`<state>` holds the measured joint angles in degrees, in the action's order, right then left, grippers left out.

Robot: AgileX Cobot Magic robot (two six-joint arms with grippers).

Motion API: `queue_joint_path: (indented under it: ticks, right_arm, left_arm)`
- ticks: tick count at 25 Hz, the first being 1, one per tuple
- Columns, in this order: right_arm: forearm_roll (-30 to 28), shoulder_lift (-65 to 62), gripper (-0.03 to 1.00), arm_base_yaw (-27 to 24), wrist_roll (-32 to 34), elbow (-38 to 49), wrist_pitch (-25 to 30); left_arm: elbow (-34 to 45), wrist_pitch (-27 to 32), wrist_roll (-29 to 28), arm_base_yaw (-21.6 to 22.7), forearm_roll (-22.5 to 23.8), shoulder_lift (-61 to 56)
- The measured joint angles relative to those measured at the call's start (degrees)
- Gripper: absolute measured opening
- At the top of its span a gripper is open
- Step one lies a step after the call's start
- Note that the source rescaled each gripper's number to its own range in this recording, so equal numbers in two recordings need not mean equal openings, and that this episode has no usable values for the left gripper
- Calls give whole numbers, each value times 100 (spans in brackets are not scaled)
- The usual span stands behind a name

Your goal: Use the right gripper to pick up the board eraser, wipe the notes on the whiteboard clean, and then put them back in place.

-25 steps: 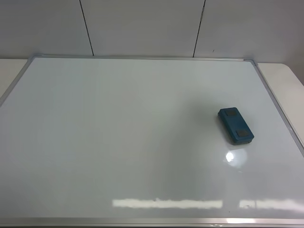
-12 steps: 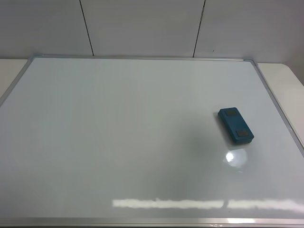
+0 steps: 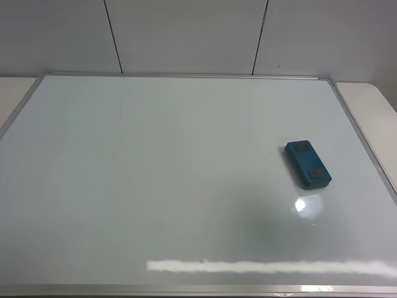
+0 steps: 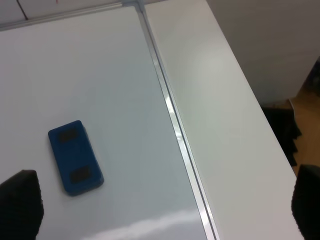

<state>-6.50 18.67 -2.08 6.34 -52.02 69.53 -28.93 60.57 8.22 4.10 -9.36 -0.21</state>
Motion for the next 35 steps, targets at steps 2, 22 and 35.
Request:
queue_joint_path:
  ticks: [2,22,35]
  right_arm:
    - [121,-232,100,0,-190,0,0]
    - [650,-1891,100,0,-925,1337,52]
    - [713,-1891,100,0,-946,2353,-808]
  left_arm:
    - [0,0,0,0,0,0]
    - [0,0,0,0,0,0]
    - [0,0,0,0,0,0]
